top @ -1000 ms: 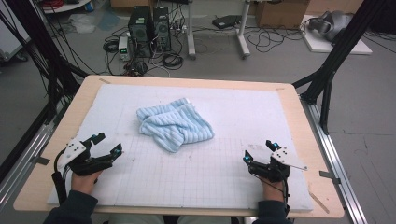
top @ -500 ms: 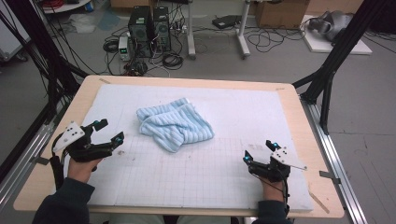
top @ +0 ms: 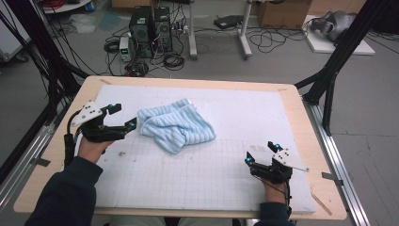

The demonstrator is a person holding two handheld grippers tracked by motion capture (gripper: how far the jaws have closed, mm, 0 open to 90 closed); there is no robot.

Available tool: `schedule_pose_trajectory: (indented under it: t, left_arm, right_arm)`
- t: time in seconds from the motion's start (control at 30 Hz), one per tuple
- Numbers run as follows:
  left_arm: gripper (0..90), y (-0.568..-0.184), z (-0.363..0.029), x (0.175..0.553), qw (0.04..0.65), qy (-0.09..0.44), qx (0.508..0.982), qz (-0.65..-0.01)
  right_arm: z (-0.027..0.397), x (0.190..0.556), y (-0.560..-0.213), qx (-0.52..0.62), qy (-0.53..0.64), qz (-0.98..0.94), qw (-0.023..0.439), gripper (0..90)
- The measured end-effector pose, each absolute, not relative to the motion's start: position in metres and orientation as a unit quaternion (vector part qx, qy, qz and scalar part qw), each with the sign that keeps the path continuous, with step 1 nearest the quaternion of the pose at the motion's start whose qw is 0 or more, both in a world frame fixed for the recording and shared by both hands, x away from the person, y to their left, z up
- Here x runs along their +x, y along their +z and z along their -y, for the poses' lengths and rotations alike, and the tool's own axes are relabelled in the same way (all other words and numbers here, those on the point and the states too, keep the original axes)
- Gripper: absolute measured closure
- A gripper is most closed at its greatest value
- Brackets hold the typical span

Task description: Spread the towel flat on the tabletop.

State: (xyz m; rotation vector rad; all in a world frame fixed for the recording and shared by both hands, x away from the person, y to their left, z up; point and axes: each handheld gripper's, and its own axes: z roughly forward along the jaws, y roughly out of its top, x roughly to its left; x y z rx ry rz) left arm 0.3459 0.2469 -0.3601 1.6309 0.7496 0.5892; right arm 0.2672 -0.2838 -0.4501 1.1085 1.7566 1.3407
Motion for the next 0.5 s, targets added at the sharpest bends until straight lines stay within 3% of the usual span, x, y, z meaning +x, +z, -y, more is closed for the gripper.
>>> schedule_pose_trajectory:
  t: [0.5]
  left_arm:
    - [17.0,-0.354,-0.216,0.405,0.552,0.223,0.731,-0.332]
  right_arm:
    - [0.283,0.267,-0.45,0.419,0.511,-0.674,0.33,8.6]
